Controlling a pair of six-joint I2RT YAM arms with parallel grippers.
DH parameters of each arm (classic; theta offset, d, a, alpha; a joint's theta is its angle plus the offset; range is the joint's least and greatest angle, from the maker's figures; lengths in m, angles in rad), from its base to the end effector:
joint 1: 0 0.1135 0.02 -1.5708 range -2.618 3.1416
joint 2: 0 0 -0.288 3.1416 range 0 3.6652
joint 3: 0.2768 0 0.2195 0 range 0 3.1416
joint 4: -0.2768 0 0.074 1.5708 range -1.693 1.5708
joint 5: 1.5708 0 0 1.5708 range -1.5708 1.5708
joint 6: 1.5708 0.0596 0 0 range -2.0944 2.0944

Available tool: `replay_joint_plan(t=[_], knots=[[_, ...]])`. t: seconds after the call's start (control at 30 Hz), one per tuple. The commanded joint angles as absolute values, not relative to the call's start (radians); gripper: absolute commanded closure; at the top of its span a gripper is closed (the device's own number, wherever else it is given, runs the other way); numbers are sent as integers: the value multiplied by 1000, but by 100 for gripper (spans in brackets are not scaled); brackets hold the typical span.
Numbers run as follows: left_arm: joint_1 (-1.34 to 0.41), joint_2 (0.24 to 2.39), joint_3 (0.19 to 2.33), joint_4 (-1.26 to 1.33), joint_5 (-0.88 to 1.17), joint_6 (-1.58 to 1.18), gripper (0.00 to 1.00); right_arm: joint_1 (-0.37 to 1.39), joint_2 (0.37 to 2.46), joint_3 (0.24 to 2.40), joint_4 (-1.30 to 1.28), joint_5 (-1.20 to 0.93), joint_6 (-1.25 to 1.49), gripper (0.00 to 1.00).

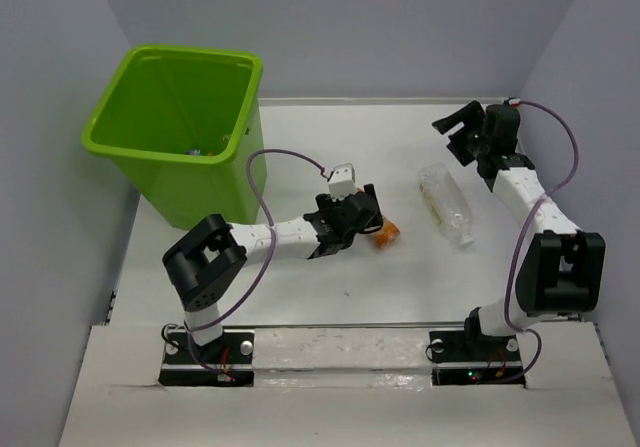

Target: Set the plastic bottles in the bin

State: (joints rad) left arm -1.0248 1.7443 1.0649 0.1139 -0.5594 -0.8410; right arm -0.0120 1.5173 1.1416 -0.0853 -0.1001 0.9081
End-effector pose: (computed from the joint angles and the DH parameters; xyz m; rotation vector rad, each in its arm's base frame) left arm 0.2227 -0.3056 0.2445 -0.1351 2.0851 -0.5585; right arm 0.3425 0.0018 0.3201 0.8712 1.9046 0.6567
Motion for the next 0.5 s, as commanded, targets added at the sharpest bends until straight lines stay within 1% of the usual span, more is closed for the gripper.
replay_joint_plan(t=[0.0, 0.07, 0.17, 0.2, 0.27, 0.43, 0.47], knots=[[-1014, 1795, 1155, 120, -672, -910, 1, -14, 1396, 1183, -253, 38, 540, 19], [-1000, 1824, 1190, 118, -658, -902, 1, -28, 1353, 1120, -284, 71, 429, 19], [-977, 1879, 1219, 115, -618, -881, 1, -38, 1329, 1071, -334, 78, 312, 14], [-971, 1903, 1239, 112, -609, -873, 1, -38, 1321, 1049, -351, 75, 289, 11], [-956, 1920, 1255, 107, -586, -865, 1, -38, 1315, 1023, -370, 29, 212, 7], [-934, 1962, 1295, 107, -545, -835, 1, -38, 1330, 1003, -417, 8, 121, 6], [-931, 1971, 1305, 106, -538, -825, 1, -38, 1339, 1011, -426, -30, 114, 6]])
